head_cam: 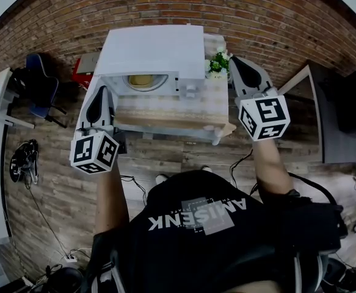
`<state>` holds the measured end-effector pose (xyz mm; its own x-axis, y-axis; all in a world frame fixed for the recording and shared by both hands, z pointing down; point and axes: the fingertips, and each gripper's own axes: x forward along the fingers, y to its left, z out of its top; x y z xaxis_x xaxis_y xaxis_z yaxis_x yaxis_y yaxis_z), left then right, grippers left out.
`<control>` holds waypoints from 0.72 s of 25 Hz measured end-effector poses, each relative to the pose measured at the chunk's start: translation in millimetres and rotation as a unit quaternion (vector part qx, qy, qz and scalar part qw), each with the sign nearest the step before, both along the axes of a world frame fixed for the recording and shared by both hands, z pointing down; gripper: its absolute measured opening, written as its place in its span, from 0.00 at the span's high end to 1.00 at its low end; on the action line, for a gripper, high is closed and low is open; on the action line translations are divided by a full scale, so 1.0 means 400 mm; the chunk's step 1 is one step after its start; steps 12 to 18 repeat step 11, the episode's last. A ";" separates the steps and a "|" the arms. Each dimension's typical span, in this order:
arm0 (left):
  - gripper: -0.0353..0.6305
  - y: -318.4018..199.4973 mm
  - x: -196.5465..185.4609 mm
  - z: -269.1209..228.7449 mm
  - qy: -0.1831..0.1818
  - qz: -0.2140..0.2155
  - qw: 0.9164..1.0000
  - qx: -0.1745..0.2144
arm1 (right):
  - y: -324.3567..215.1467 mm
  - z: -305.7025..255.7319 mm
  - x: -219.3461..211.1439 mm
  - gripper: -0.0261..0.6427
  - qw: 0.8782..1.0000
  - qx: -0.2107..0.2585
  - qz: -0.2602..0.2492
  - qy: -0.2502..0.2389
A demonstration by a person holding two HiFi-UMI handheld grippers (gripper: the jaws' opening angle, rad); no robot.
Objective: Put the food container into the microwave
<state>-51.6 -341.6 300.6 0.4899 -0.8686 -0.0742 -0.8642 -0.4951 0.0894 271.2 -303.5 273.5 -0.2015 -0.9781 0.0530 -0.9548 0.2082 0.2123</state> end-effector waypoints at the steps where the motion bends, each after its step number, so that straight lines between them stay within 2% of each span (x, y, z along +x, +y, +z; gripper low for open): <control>1: 0.93 0.000 -0.002 0.000 -0.002 -0.002 1.000 0.001 | -0.001 -0.001 0.002 0.90 1.000 0.000 0.002 0.000; 5: 0.93 -0.002 -0.008 0.000 -0.005 -0.001 1.000 -0.002 | -0.002 -0.002 0.000 0.90 1.000 -0.002 0.002 0.002; 11: 0.93 0.005 -0.025 -0.011 0.027 -0.005 1.000 -0.005 | 0.005 0.001 -0.007 0.90 1.000 -0.001 0.004 0.004; 18: 0.93 0.005 -0.025 -0.011 0.027 -0.005 1.000 -0.005 | 0.005 0.001 -0.007 0.90 1.000 -0.001 0.004 0.004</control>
